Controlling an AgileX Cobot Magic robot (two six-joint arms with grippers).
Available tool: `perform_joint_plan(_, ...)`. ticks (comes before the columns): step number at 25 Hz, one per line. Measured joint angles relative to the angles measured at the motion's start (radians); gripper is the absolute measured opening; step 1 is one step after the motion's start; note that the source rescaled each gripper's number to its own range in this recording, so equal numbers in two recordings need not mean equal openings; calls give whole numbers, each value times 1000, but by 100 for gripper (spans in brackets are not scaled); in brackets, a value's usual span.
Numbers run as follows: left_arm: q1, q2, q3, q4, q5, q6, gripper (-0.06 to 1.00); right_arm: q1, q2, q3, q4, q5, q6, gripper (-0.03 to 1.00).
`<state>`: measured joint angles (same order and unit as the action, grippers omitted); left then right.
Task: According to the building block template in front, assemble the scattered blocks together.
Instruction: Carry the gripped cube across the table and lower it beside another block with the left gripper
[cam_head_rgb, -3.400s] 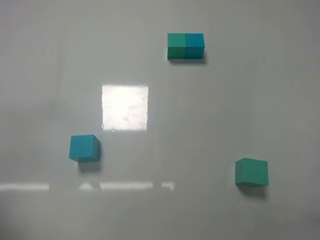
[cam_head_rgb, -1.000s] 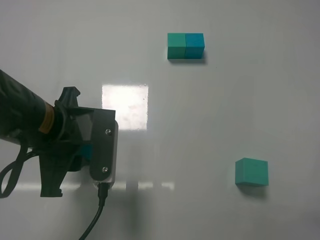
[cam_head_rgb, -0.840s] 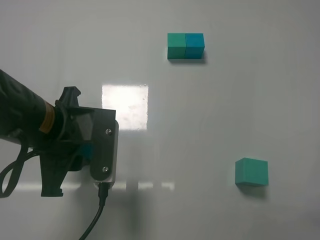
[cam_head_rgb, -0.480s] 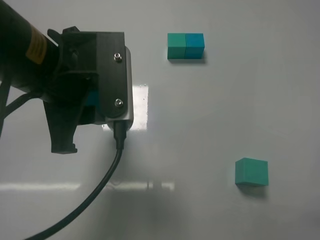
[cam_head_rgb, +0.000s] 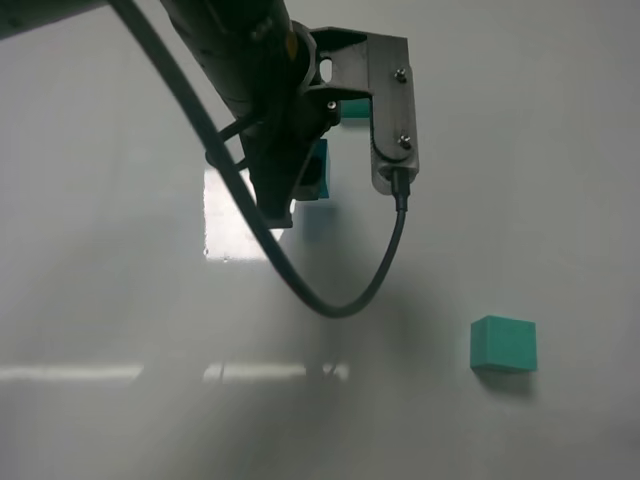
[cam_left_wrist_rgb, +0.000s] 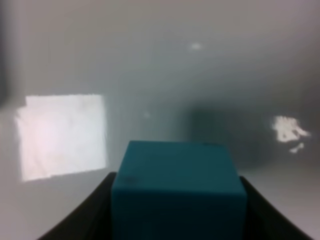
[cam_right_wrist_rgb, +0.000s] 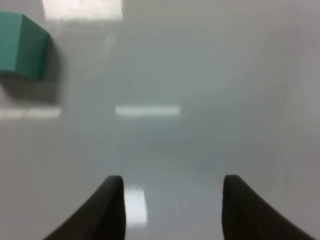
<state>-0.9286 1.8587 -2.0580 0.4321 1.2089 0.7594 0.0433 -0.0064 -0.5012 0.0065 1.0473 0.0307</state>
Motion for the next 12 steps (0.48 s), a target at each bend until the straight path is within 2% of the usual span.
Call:
perform_joint_plan(6, -51, 155, -230, -19, 8, 43, 5, 0, 0, 0, 0, 0, 0, 1)
perform_joint_plan(12, -61, 212, -256, -16, 11, 33, 5, 0, 0, 0, 0, 0, 0, 2)
